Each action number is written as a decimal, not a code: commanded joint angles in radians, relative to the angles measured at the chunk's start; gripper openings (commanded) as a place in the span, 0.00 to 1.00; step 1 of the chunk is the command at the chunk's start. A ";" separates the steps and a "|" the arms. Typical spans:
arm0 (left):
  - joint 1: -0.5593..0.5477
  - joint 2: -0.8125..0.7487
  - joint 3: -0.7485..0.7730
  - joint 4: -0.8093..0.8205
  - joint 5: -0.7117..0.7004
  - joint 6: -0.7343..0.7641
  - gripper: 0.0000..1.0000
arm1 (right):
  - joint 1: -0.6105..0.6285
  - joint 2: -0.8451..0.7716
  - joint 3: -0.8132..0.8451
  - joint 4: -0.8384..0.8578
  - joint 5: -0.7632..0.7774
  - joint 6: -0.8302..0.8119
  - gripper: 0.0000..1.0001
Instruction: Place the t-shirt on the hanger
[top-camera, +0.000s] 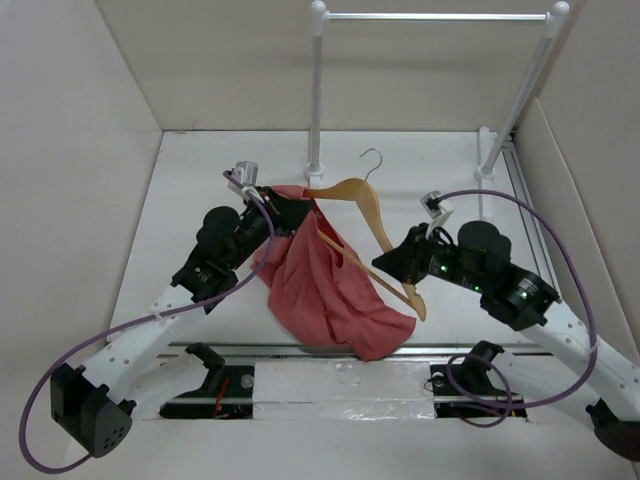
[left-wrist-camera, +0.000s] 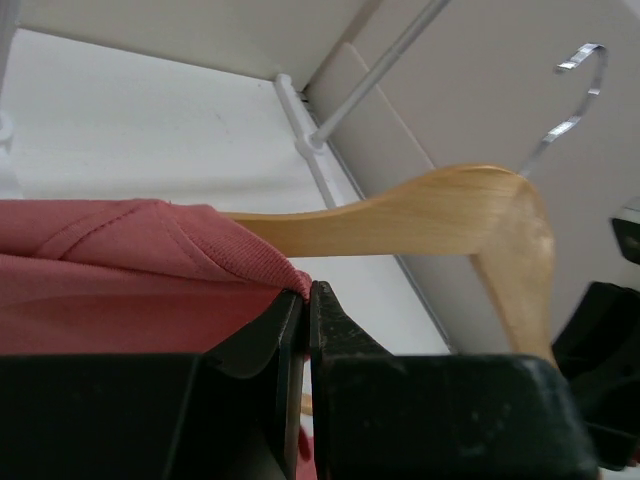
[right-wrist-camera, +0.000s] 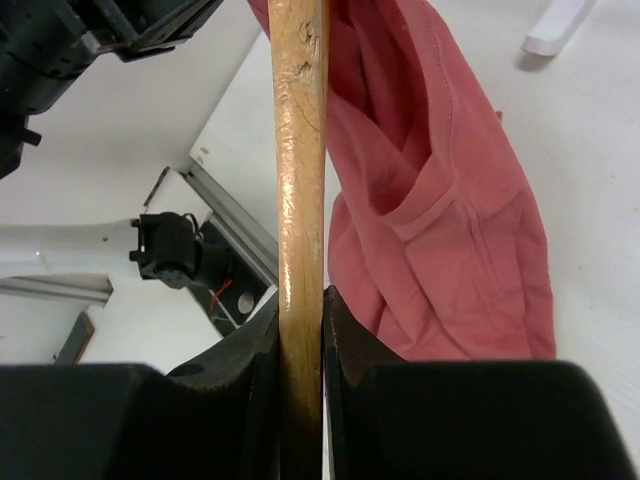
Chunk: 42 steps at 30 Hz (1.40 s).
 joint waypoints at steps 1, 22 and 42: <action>-0.002 -0.048 0.054 0.140 0.150 -0.030 0.00 | 0.084 0.068 0.059 0.219 0.135 -0.016 0.00; -0.002 -0.057 0.207 -0.052 0.420 0.061 0.00 | 0.217 0.490 0.117 0.770 0.158 -0.142 0.00; -0.002 -0.220 0.123 -0.643 -0.011 0.171 0.00 | 0.506 0.929 0.044 1.353 0.902 -0.334 0.00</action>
